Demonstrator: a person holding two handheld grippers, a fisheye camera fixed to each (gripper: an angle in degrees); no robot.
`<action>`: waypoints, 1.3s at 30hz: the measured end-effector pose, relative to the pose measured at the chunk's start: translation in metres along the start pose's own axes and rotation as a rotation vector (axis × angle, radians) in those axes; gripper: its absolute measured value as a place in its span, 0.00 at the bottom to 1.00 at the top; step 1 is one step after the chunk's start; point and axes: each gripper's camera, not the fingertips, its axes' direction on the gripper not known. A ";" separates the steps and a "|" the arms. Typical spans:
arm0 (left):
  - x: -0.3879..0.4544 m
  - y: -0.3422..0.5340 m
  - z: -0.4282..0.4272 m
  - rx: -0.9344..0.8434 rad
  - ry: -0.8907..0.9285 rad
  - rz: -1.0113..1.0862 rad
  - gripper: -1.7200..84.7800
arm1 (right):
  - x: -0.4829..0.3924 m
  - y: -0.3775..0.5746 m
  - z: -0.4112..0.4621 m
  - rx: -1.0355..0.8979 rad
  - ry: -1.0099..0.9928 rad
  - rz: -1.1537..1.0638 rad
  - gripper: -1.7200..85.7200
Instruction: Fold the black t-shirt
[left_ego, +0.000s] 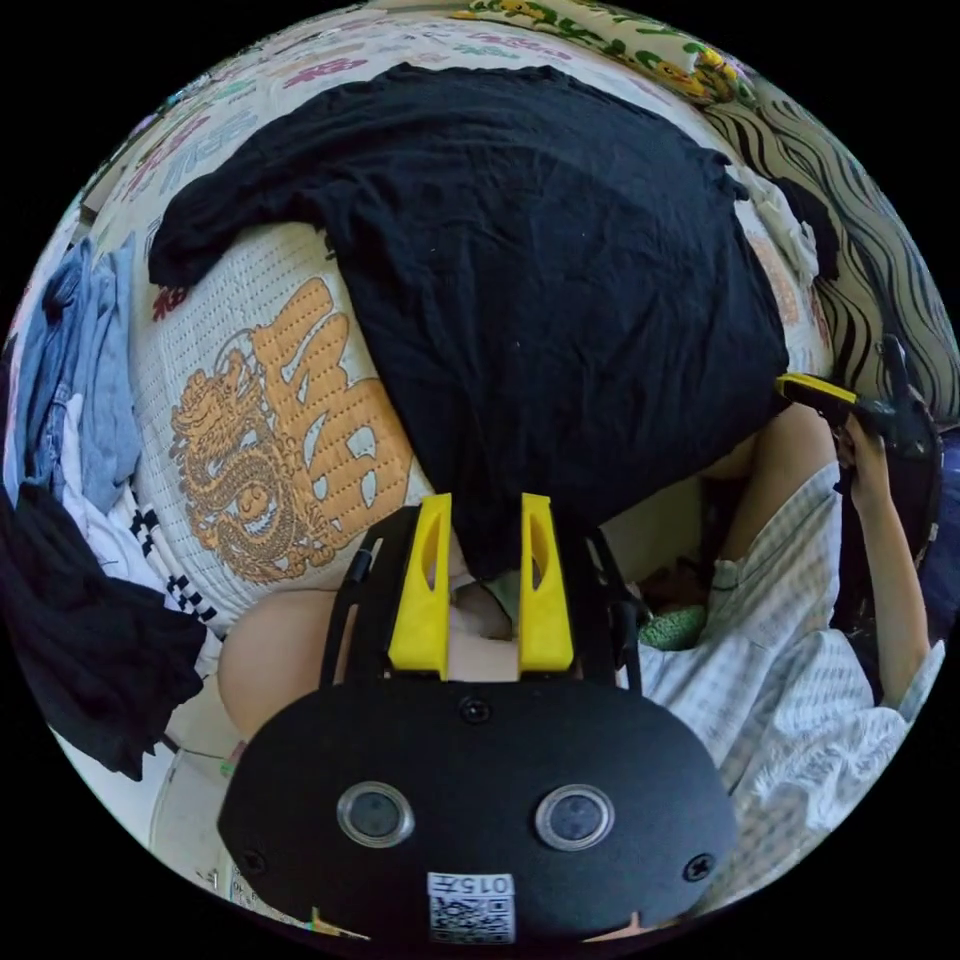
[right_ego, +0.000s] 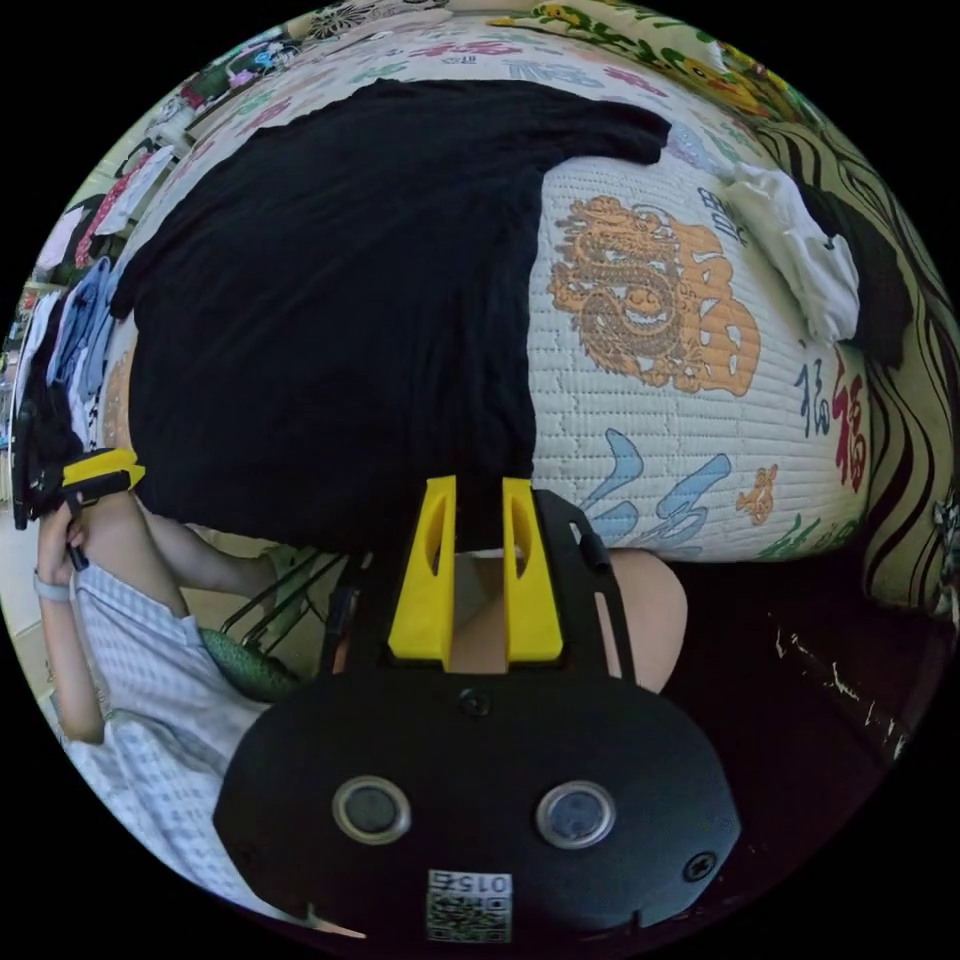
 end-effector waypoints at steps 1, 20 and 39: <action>0.009 -0.004 0.004 -0.006 -0.033 0.008 0.14 | -0.001 0.003 0.001 -0.007 0.026 -0.002 0.11; 0.087 -0.035 0.045 0.003 0.047 -0.092 0.03 | 0.088 0.122 -0.054 0.048 -0.258 0.009 0.06; 0.156 -0.075 0.095 0.083 0.182 -0.109 0.02 | 0.152 0.210 -0.121 0.144 -0.305 0.084 0.07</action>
